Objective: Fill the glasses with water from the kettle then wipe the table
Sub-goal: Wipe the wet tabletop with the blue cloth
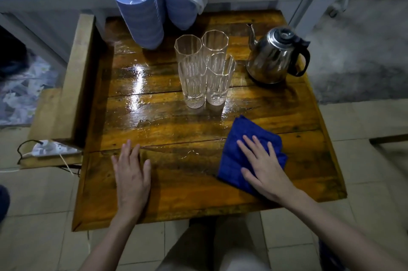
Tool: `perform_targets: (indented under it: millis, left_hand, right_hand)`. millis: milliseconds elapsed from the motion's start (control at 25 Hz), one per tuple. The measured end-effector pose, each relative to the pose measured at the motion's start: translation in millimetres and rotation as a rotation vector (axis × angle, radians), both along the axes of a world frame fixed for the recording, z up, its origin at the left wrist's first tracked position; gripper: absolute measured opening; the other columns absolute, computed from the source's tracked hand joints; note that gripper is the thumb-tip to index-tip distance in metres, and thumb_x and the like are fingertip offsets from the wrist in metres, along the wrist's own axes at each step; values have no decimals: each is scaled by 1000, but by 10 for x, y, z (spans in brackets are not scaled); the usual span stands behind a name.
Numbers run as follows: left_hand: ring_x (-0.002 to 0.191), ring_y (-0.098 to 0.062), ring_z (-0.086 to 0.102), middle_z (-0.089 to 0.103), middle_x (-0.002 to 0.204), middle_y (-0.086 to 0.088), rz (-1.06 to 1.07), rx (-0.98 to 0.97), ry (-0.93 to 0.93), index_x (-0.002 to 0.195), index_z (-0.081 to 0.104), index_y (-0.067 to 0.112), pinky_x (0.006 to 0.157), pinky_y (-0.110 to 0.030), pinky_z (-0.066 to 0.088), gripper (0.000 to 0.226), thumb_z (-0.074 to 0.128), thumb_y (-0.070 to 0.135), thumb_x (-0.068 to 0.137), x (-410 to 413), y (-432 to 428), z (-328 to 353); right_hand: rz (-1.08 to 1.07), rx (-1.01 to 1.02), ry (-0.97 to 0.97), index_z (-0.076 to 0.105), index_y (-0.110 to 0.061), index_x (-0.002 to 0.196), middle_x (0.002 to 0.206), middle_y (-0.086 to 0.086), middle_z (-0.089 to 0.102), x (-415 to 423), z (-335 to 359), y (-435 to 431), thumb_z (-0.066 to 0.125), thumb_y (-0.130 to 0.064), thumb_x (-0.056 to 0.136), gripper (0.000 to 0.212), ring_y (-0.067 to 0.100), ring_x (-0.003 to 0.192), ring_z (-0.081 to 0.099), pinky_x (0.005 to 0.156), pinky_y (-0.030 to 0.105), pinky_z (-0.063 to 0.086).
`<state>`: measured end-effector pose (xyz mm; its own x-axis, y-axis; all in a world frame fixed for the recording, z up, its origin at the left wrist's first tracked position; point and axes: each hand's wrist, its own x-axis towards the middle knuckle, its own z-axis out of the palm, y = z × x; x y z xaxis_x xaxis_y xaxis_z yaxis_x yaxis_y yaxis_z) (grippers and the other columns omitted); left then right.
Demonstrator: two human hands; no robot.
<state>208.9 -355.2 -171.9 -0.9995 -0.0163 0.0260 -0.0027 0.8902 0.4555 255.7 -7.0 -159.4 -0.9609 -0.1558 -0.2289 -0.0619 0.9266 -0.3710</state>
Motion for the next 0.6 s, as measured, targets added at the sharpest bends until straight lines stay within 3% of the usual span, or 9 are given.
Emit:
perform_targets:
  millis: [80, 120, 200, 280, 480, 600]
  left_hand:
    - [149, -22, 12, 24, 157, -9, 41, -43, -23, 145, 35, 11, 120, -51, 3, 57, 29, 42, 98, -84, -22, -20]
    - [149, -22, 12, 24, 158, -10, 39, -89, -38, 146, 34, 11, 120, -52, 5, 59, 28, 44, 98, -103, -34, -41]
    - [149, -23, 13, 24, 158, -9, 22, -168, -57, 147, 32, 11, 120, -53, 8, 62, 25, 46, 97, -112, -29, -84]
    - [149, -22, 13, 24, 158, -9, 23, -188, -63, 147, 32, 10, 120, -52, 8, 62, 26, 47, 97, -105, -13, -97]
    - [149, -23, 13, 24, 158, -11, 20, -204, -62, 147, 33, 10, 120, -51, 8, 62, 26, 46, 96, -110, -4, -91]
    - [149, -24, 15, 26, 157, -11, 20, -222, -64, 146, 34, 10, 120, -51, 9, 61, 27, 45, 97, -124, 7, -72]
  right_hand:
    - [-279, -57, 6, 14, -21, 156, 163, 5, 16, -128, -20, -183, 29, -59, 94, 74, 20, 151, 8, 122, 49, -2]
    - [-327, 34, 35, 14, -16, 156, 163, 9, 15, -166, -68, -237, 28, -62, 94, 78, 24, 151, 8, 121, 52, 0]
    - [-334, 210, 72, 10, -13, 156, 164, 12, 5, -195, -214, -167, 24, -67, 92, 85, 29, 151, 1, 120, 58, 3]
    - [-390, 264, 79, 5, -16, 157, 165, 11, 0, -246, -291, 100, 21, -70, 91, 86, 30, 151, -3, 119, 59, 3]
    - [-464, 248, 89, 11, -21, 157, 165, 7, 6, -729, -262, 521, 17, -64, 91, 78, 27, 151, 2, 120, 56, 1]
    - [-343, 165, 127, 17, -26, 156, 165, 4, 11, -943, -241, 211, 23, -48, 92, 68, 24, 151, 5, 121, 53, 2]
